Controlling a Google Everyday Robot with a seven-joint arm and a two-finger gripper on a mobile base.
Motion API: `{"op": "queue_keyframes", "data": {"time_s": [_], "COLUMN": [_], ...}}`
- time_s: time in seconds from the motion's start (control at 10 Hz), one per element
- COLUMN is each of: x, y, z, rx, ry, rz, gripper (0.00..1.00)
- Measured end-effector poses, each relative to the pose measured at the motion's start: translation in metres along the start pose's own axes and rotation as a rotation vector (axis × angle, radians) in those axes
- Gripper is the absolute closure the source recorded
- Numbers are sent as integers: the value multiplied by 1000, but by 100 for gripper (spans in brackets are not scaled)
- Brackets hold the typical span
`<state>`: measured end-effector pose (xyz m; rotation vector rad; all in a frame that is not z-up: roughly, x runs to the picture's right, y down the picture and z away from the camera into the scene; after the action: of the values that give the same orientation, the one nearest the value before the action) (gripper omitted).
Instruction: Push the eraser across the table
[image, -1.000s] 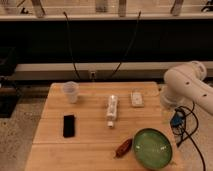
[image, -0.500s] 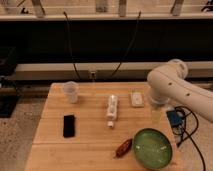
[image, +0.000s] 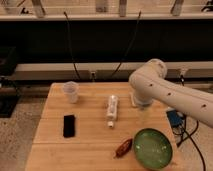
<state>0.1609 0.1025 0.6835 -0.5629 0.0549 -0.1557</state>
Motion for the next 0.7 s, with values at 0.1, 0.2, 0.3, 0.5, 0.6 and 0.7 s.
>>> {"op": "queue_keyframes", "data": {"time_s": [0.1, 0.2, 0.3, 0.5, 0.6, 0.7], "x": [-13, -26, -35, -61, -74, -88], "y": [-1, -4, -5, -7, -9, -12], "z": [0, 1, 2, 10, 13, 18], "rx": [1, 5, 7, 6, 9, 11], "ry": [5, 9, 11, 16, 16, 17], "rz": [-23, -46, -64, -105, -126, -149], "gripper": [20, 20, 20, 20, 20, 20]}}
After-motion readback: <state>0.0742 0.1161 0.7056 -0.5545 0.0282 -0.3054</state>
